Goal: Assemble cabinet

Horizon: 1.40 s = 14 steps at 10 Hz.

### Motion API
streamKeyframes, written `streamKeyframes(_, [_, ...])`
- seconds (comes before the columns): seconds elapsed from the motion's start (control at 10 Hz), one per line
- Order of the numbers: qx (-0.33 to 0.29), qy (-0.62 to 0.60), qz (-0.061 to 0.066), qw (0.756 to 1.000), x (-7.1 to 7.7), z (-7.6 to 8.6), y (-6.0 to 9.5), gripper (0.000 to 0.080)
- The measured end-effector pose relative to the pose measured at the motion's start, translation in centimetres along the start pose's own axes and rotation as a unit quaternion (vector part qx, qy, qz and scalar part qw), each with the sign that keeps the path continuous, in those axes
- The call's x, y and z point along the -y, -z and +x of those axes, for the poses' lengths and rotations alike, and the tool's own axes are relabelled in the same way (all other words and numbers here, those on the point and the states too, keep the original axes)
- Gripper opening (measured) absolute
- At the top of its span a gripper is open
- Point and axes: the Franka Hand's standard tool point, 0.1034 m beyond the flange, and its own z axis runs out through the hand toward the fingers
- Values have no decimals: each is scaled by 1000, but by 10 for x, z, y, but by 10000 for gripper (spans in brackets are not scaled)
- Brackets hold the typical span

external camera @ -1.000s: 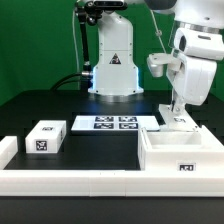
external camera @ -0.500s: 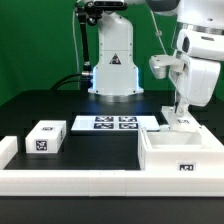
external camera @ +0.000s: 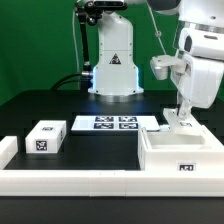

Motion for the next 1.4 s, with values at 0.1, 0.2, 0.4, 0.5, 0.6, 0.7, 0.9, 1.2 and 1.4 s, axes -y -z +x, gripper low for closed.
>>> streamKeyframes(0.1, [0, 1, 0, 1000, 1, 1, 0, 62])
streamKeyframes(0.2, [0, 1, 0, 1000, 1, 1, 0, 62])
streamKeyframes(0.4, [0, 1, 1, 1000, 1, 1, 0, 62])
streamKeyframes(0.5, [0, 1, 0, 1000, 0, 1, 0, 62])
streamKeyframes(0.6, [5, -1, 5, 1000, -4, 1, 1, 62])
streamKeyframes(0.7, [9, -6, 8, 1000, -18, 4, 4, 62])
streamKeyframes(0.9, [17, -18, 12, 1000, -52, 5, 8, 62])
streamKeyframes(1.2, [14, -21, 6, 1000, -63, 3, 8, 62])
streamKeyframes(1.4, [14, -21, 7, 1000, -63, 3, 7, 62])
